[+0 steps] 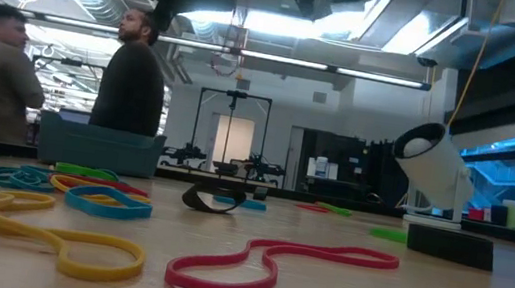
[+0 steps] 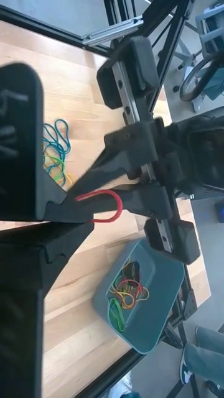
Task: Pick and place rubber bands into bin
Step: Put the red rubber band into the bin, then put the blue rubber band into the bin
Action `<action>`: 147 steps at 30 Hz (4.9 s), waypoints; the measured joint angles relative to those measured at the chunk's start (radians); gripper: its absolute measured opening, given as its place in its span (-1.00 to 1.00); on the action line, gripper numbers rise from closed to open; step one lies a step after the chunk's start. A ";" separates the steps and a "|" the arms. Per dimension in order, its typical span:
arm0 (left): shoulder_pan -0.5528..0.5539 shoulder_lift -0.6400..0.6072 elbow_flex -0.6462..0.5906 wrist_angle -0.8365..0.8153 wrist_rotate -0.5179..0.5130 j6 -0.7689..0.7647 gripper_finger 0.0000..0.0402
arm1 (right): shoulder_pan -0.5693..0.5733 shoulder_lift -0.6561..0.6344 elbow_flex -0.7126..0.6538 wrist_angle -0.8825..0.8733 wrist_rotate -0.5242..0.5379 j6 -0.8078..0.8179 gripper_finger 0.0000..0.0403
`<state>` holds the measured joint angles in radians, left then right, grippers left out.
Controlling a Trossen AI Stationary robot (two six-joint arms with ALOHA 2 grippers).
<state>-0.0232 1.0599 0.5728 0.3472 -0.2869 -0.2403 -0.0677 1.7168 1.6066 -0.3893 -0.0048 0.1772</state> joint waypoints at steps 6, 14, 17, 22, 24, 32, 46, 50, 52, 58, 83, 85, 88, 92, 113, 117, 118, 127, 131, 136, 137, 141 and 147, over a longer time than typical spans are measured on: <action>0.000 0.000 0.000 0.000 0.001 -0.007 -0.54 | 0.000 0.000 0.000 0.000 0.000 0.000 -1.00; -0.001 0.000 0.000 0.000 -0.006 -0.011 -0.51 | 0.000 0.000 0.000 0.001 0.000 0.001 -1.00; -0.001 0.000 0.000 0.000 -0.006 0.004 -0.83 | 0.000 0.000 0.000 0.002 0.000 0.001 -1.00; 0.010 -0.018 0.000 -0.021 -0.007 0.021 -0.99 | 0.000 0.000 0.000 -0.002 0.001 0.005 -0.99; 0.030 -0.044 0.000 -0.068 -0.006 -0.010 -0.99 | 0.000 -0.001 -0.001 -0.017 0.002 0.028 -0.94; 0.198 -0.229 0.011 -0.411 0.024 -0.061 -0.99 | 0.000 -0.002 -0.052 -0.027 0.012 0.148 -0.51; 0.741 -0.150 0.162 -0.913 0.167 0.190 -0.99 | 0.013 -0.002 -0.340 0.242 0.038 0.532 -0.15; 0.877 -0.051 0.162 -0.952 0.238 0.222 -0.99 | 0.040 -0.002 -0.390 0.330 0.038 0.583 -0.15; 0.929 -0.001 0.162 -0.956 0.265 0.246 -0.99 | 0.053 -0.002 -0.398 0.333 0.047 0.603 -0.15; 1.006 0.148 0.162 -0.960 0.340 0.292 -0.99 | 0.087 -0.002 -0.399 0.332 0.110 0.608 -0.19; 1.009 0.285 0.233 -1.076 0.357 0.314 -0.22 | 0.081 -0.038 -0.398 0.221 0.117 0.548 -0.24; 1.009 0.271 0.267 -1.126 0.357 0.314 -0.17 | 0.072 -0.070 -0.396 0.175 0.117 0.505 -0.24; 1.004 0.248 0.319 -1.191 0.356 0.298 -0.14 | 0.057 -0.117 -0.396 0.046 0.119 0.438 -0.25; 0.988 0.221 0.362 -1.292 0.326 0.255 -0.15 | 0.044 -0.182 -0.440 -0.063 0.105 0.360 -0.37; 0.109 0.122 0.377 -1.404 0.170 -0.727 -0.29 | 0.024 -0.801 -1.100 0.078 -0.008 0.364 -0.90; -0.095 0.206 0.378 -1.355 0.160 -0.987 -0.30 | 0.010 -0.824 -1.129 0.074 -0.026 0.290 -0.96; -0.139 0.232 0.378 -1.337 0.165 -1.049 -0.31 | 0.002 -0.823 -1.133 0.074 -0.034 0.280 -0.97; -0.410 0.447 0.378 -1.204 0.211 -1.499 -0.31 | -0.030 -0.823 -1.138 0.079 -0.134 0.231 -0.92; -0.453 0.505 0.378 -1.191 0.211 -1.575 -0.31 | -0.029 -0.823 -1.138 0.079 -0.161 0.230 -0.95; -0.450 0.574 0.378 -1.187 0.208 -1.572 -0.31 | -0.029 -0.823 -1.138 0.079 -0.167 0.232 -0.98; -0.447 0.588 0.378 -1.188 0.204 -1.571 -0.31 | -0.029 -0.823 -1.138 0.079 -0.173 0.232 -0.98; -0.437 0.653 0.378 -1.188 0.204 -1.555 -0.31 | -0.029 -0.823 -1.138 0.079 -0.182 0.241 -0.93; -0.432 0.701 0.376 -1.152 0.227 -1.553 -0.60 | -0.029 -0.823 -1.138 0.078 -0.182 0.260 -0.93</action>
<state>-0.4549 1.7607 0.9485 -0.8044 -0.0598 -1.7935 -0.0971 0.8940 0.4686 -0.3115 -0.1871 0.4369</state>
